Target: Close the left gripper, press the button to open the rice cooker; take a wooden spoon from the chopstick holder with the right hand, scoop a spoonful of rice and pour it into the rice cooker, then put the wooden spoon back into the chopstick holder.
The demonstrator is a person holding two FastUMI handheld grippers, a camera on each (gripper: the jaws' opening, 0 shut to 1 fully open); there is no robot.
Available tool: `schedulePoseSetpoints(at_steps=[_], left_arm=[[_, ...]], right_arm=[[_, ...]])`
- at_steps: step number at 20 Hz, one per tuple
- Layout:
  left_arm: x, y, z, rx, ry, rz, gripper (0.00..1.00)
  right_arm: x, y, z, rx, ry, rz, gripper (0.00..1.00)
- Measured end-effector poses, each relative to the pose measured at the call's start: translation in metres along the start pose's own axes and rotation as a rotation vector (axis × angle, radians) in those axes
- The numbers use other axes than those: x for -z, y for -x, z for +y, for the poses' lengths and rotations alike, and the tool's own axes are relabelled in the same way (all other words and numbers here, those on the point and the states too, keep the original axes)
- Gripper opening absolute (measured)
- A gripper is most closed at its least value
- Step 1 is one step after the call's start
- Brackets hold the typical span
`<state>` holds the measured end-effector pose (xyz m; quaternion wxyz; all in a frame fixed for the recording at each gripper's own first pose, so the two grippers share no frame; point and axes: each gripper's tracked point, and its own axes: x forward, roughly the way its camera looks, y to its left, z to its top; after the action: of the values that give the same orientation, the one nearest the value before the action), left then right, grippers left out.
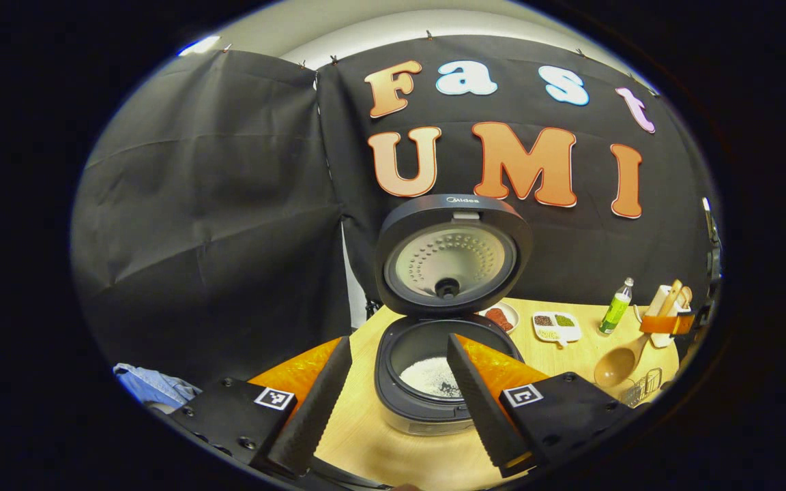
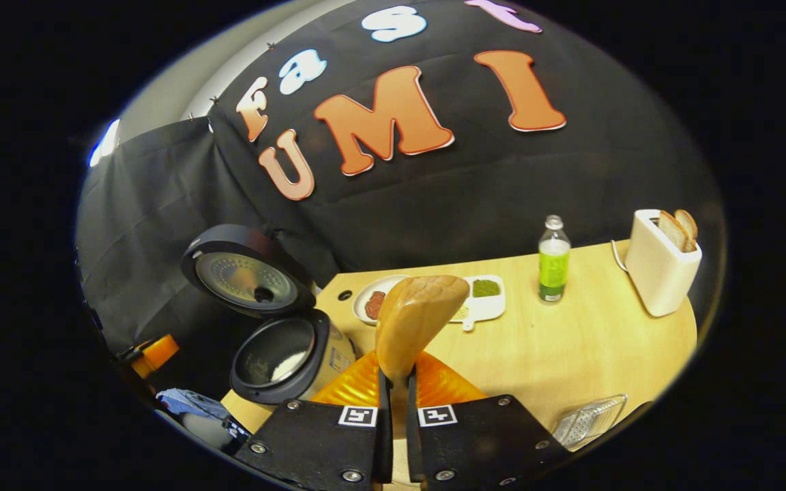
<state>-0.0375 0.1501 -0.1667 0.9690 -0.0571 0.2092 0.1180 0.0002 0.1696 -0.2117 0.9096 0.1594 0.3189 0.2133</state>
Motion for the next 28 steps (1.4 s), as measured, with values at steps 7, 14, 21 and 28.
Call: schedulePoseSetpoints(at_steps=[7,14,21,28], left_arm=[[-0.011,-0.003,-0.033,0.049,-0.047,-0.020,0.95],[-0.009,-0.002,-0.067,0.116,-0.084,-0.017,0.95],[-0.014,-0.001,-0.114,0.194,-0.110,-0.025,0.90],[-0.018,0.007,-0.136,0.210,-0.128,-0.034,0.90]], right_arm=[[0.030,0.024,-0.033,0.063,-0.042,0.039,0.08],[0.025,0.054,-0.063,0.121,-0.096,-0.001,0.08],[0.004,0.089,-0.115,0.189,-0.244,-0.089,0.08],[0.008,0.099,-0.180,0.323,-0.257,-0.119,0.08]])
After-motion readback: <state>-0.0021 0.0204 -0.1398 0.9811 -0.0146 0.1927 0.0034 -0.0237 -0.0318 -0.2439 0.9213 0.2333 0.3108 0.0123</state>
